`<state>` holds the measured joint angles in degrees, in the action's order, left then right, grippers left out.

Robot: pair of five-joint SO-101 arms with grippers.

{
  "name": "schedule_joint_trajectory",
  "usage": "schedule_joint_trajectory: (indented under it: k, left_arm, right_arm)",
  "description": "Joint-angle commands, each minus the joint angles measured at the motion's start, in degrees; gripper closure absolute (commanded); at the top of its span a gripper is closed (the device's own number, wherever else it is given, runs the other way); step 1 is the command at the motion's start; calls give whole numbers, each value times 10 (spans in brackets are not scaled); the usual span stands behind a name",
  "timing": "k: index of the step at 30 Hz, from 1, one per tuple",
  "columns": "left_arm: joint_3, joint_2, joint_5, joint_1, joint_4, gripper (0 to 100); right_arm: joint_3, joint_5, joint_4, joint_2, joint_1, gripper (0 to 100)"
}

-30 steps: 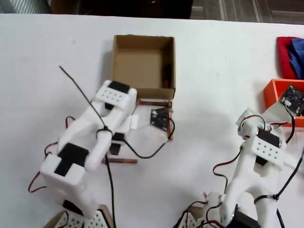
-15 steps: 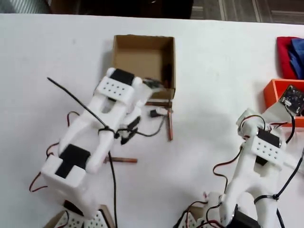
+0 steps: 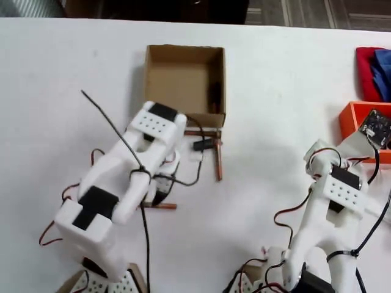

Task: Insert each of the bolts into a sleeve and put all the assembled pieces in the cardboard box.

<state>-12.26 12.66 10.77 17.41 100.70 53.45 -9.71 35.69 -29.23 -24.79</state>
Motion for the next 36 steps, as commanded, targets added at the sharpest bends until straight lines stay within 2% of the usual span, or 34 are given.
schedule_joint_trajectory:
  k: [1, 12, 25, 30, 36]
  left_arm:
    - [-34, -32, 4, 8, 5, 902]
    - [-129, -29, 0, 8, -125, 902]
    - [-130, -28, -13, 1, -193, 902]
    - [-126, -31, -13, -33, -236, 902]
    - [-44, -31, -11, -60, -189, 902]
  right_arm:
    - [-29, -5, -10, 0, -8, 975]
    - [-29, -5, -10, 0, -8, 975]
    - [-28, -5, -10, 0, -8, 975]
    - [-28, -5, -10, 0, -8, 975]
    - [-28, -5, -10, 0, -7, 975]
